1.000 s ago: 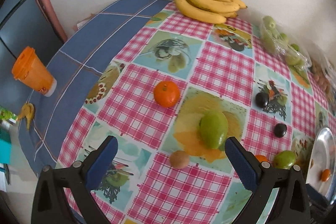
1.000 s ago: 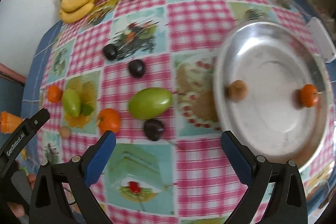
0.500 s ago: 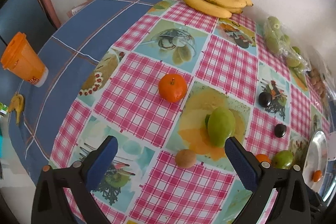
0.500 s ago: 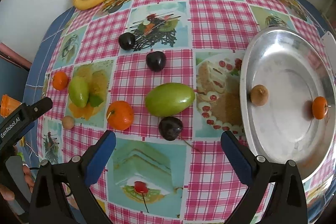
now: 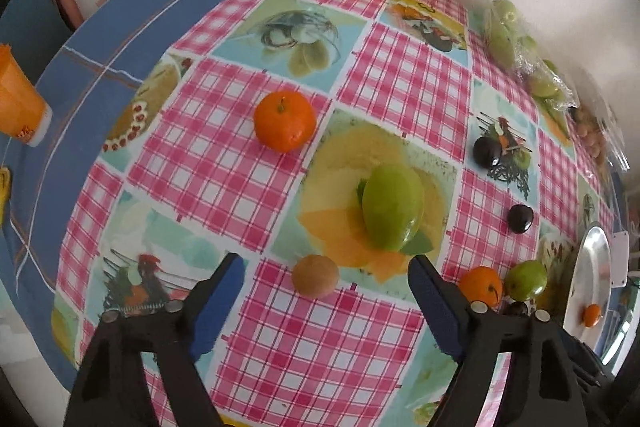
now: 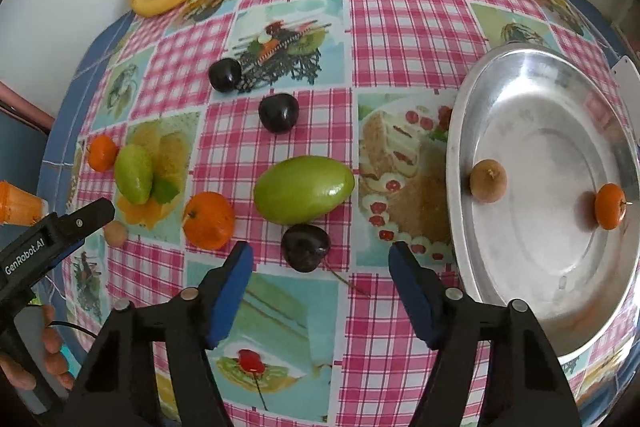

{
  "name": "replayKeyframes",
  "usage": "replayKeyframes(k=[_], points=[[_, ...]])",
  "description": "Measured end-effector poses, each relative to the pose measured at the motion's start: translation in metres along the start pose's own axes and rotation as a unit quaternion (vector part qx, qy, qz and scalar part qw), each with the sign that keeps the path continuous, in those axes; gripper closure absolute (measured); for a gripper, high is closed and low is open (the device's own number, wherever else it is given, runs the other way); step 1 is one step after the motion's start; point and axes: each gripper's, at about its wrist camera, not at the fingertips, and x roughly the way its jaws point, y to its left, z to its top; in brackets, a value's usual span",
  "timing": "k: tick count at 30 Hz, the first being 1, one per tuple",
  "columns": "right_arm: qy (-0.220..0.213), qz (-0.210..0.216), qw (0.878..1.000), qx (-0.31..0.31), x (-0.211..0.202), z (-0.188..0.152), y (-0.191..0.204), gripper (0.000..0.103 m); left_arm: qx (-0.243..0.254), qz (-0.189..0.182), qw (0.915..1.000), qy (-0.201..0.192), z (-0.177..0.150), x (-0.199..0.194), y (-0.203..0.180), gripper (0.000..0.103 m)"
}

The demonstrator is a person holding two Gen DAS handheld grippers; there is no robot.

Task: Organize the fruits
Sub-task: 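Close the left tool on a kiwi while the right tool grasps a dark plum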

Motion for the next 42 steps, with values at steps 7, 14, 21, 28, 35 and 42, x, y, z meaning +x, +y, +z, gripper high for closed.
replayKeyframes(k=[7,14,21,28,35,42], points=[[0.005,0.004,1.0,0.003,0.007,0.0,0.001,0.057,-0.009,-0.004,0.9998,0.016,-0.002,0.007,0.003,0.054],[0.005,0.014,1.0,0.0,0.008,0.0,0.006,0.068,-0.013,-0.012,0.9995,0.024,-0.005,0.013,0.003,0.074],[-0.001,0.026,1.0,-0.002,0.003,0.001,0.01,0.077,-0.01,-0.024,0.9995,0.015,-0.004,0.008,-0.002,0.074],[-0.03,0.05,0.998,0.009,-0.02,0.005,0.009,0.077,-0.006,-0.038,0.9989,-0.025,0.005,-0.019,-0.009,0.074],[-0.057,0.057,0.997,0.009,-0.046,0.006,0.01,0.077,0.003,-0.048,0.997,-0.06,0.009,-0.045,-0.019,0.074],[-0.047,0.054,0.997,0.022,-0.046,0.002,0.002,0.077,0.012,-0.05,0.997,-0.059,0.006,-0.045,-0.028,0.074]])
